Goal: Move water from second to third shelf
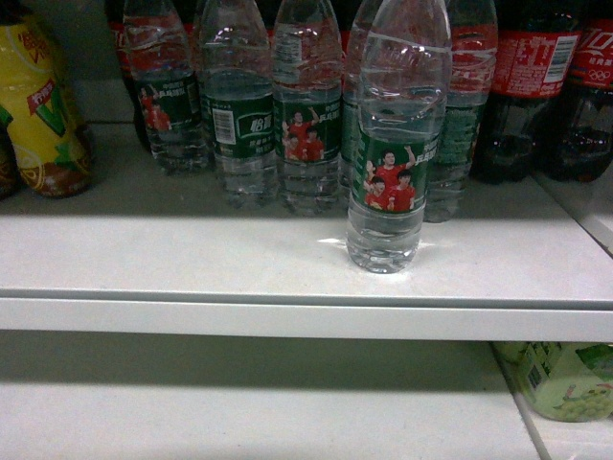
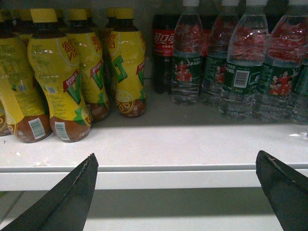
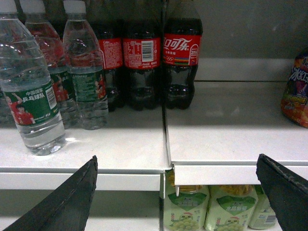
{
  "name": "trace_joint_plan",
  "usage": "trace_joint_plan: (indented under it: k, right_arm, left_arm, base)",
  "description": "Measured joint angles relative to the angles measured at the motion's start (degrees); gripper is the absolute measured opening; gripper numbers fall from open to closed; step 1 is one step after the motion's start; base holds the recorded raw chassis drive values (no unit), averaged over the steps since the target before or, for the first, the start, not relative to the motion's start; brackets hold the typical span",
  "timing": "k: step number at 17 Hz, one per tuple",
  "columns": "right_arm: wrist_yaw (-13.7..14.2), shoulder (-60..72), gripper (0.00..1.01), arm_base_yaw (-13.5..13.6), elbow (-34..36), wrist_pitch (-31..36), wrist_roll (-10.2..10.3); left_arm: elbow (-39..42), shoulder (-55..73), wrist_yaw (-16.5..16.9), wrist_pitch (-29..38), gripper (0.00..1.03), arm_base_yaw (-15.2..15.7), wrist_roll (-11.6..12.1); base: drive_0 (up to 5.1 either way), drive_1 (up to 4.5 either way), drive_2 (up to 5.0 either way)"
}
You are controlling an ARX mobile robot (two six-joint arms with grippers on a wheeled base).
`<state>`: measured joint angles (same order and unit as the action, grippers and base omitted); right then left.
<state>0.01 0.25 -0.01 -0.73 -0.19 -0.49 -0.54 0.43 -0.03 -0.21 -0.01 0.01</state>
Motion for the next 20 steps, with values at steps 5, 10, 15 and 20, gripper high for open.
trace_joint_plan:
  k: [5,10,15,20]
  right_arm:
    - [-8.6,17.3,0.98,-2.0,-3.7,11.4,6.3]
    - [-10.5,45.9,0.98,3.1,-15.4,30.5,6.0]
    - [-5.3,62.7,0.98,21.0,-17.4,38.4,5.3]
    - [-2.5,75.6,0.98,25.6,-24.0,42.0,5.7]
  left_arm:
    - [0.0,0.0,0.0,0.0,0.98,0.0,0.0]
    - [0.0,0.0,0.0,0.0,0.98,0.0,0.0]
    - [0.0,0.0,0.0,0.0,0.98,0.0,0.0]
    - [0.0,0.0,0.0,0.0,0.98,0.0,0.0]
  base:
    - [0.0,0.00,0.0]
    - [0.0,0.00,0.0]
    - [0.0,0.00,0.0]
    - [0.0,0.00,0.0]
